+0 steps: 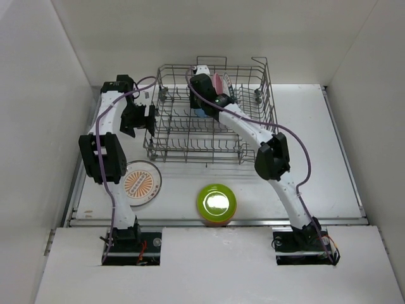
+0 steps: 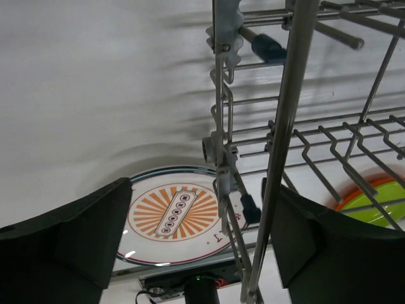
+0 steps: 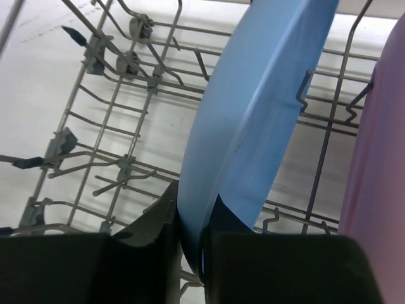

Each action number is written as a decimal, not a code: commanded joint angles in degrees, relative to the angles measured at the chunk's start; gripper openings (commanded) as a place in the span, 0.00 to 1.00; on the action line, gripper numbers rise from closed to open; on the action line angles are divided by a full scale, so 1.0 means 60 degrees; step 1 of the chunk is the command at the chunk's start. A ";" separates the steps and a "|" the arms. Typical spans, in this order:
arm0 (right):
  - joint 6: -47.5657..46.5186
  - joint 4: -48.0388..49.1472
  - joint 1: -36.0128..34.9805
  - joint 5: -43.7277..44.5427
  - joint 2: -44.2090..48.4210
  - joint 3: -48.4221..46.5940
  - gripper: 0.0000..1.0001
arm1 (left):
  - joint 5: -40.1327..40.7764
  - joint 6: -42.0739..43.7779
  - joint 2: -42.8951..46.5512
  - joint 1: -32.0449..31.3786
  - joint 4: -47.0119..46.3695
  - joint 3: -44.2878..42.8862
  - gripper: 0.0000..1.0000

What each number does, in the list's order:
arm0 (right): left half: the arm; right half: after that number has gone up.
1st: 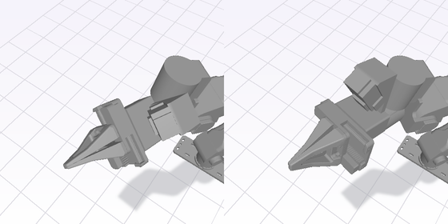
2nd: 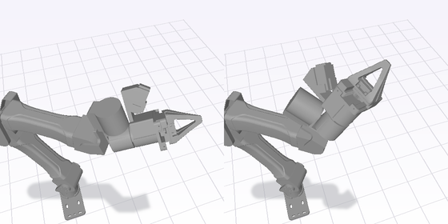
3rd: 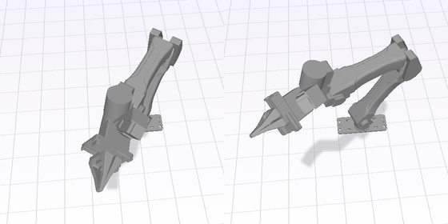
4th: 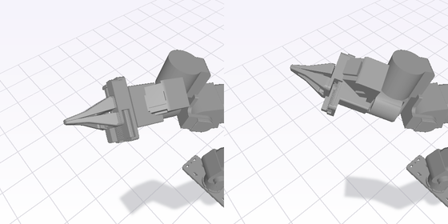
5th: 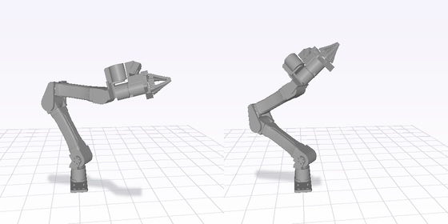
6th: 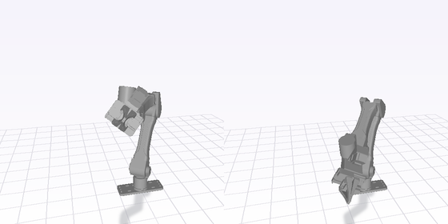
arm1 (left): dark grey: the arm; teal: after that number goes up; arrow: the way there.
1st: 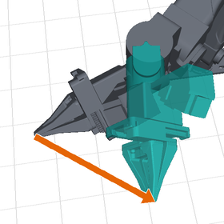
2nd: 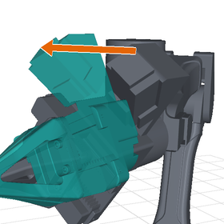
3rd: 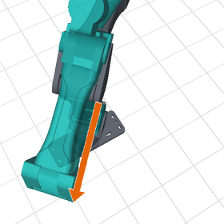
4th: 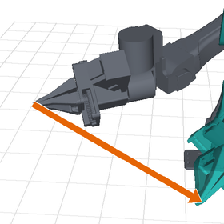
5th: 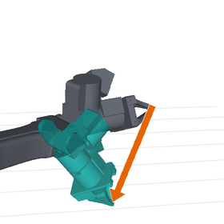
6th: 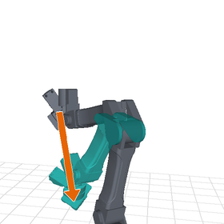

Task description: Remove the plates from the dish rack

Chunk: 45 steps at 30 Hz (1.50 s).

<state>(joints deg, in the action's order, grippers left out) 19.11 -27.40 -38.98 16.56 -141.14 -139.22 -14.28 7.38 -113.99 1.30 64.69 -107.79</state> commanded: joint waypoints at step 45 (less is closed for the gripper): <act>0.0812 -0.3932 0.5367 0.2927 0.5595 0.7334 0.01 | -0.0388 -0.1156 0.0396 -0.0100 -0.0102 -0.0024 0.00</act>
<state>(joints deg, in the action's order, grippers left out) 19.35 -52.16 -8.51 39.57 -106.87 -98.24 -18.98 1.54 -116.71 -0.58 64.10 -108.33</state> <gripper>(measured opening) 0.232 0.007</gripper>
